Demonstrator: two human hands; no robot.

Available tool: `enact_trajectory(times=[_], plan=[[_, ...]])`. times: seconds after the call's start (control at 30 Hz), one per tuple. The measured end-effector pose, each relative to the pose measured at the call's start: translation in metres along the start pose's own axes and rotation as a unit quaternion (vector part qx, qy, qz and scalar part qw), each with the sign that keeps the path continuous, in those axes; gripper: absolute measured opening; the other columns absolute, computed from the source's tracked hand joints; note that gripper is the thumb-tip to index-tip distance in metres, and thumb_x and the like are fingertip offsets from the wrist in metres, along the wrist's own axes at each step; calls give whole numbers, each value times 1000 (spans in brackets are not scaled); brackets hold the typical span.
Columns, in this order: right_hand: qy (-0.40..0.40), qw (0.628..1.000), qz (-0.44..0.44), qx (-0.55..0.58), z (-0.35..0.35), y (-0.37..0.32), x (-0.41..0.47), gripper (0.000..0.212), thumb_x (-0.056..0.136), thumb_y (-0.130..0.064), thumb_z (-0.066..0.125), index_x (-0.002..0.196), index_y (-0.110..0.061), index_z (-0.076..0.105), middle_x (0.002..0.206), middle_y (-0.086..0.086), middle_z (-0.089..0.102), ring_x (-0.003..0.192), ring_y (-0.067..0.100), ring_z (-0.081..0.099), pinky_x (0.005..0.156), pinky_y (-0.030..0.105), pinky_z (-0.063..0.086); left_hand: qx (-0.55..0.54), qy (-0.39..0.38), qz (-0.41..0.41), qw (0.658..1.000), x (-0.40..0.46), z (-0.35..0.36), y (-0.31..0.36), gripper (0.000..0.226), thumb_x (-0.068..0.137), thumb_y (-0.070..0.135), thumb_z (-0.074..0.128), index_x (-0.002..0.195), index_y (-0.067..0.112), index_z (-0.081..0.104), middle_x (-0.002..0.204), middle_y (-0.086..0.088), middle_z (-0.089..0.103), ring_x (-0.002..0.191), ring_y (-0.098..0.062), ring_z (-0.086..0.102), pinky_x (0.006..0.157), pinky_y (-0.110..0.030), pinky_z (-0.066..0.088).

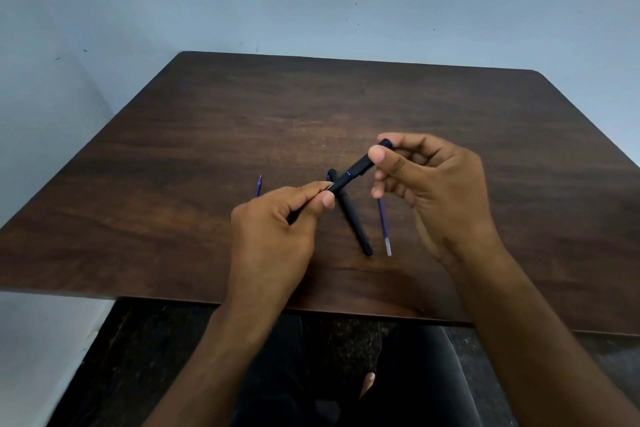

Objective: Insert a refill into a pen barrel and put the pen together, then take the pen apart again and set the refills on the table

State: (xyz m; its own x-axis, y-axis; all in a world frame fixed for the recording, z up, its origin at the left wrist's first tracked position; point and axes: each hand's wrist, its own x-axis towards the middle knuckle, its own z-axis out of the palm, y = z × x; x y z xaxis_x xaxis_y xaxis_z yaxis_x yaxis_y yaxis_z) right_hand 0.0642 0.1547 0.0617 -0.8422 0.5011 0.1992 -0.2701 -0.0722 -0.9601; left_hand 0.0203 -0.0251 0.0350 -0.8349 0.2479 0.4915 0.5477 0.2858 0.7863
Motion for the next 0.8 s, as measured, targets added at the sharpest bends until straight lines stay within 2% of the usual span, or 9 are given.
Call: enact_trajectory(times=[0.1, 0.33, 0.43, 0.57, 0.63, 0.73, 0.8], plan=[[13, 996, 70, 54, 3, 7, -6, 29, 73, -14, 82, 93, 6, 73, 75, 14, 74, 60, 21, 68, 54, 30, 57, -41, -2, -37, 998, -5, 9, 6, 12, 86, 26, 76, 97, 25, 80, 88, 29, 71, 90, 14, 67, 79, -5, 48], [29, 995, 79, -58, -14, 1, -7, 23, 77, -19, 84, 82, 3, 78, 74, 22, 74, 60, 26, 68, 53, 32, 56, -65, -46, -8, 997, -11, 27, 22, 15, 88, 31, 74, 102, 34, 76, 86, 24, 75, 84, 10, 69, 75, -12, 53], [18, 985, 97, -142, -31, -10, 1, 19, 83, -16, 80, 81, 2, 79, 73, 21, 74, 58, 24, 65, 54, 32, 58, -34, -45, 12, 998, -10, 31, 19, 11, 89, 29, 73, 98, 34, 78, 79, 28, 72, 79, 10, 68, 72, -6, 48], [37, 938, 121, -324, -49, -17, 8, 20, 88, -20, 76, 76, -4, 79, 57, 6, 71, 47, 11, 61, 49, 22, 54, 8, -49, -16, 999, -1, 38, 10, 7, 88, 30, 73, 86, 28, 80, 72, 30, 68, 78, 17, 64, 70, 2, 41], [44, 909, 143, -389, -54, -18, 11, 27, 90, -25, 74, 75, -3, 78, 65, 12, 73, 49, 15, 60, 56, 29, 57, 31, -54, -35, 997, 6, 43, 4, 11, 89, 31, 72, 83, 26, 80, 68, 31, 65, 77, 18, 62, 69, 3, 39], [33, 866, 196, -458, -56, -19, 14, 33, 93, -28, 71, 88, 3, 77, 80, 22, 73, 58, 23, 58, 74, 42, 61, 57, -64, -57, 995, 17, 48, -3, 10, 90, 30, 72, 87, 25, 80, 69, 33, 62, 78, 19, 61, 67, 3, 40], [20, 837, 218, -502, -56, -18, 17, 36, 95, -30, 68, 93, 5, 75, 73, 20, 67, 65, 25, 58, 80, 43, 59, 71, -66, -63, 993, 23, 49, -6, 10, 90, 28, 71, 89, 24, 80, 69, 32, 61, 79, 20, 60, 65, 3, 40]])
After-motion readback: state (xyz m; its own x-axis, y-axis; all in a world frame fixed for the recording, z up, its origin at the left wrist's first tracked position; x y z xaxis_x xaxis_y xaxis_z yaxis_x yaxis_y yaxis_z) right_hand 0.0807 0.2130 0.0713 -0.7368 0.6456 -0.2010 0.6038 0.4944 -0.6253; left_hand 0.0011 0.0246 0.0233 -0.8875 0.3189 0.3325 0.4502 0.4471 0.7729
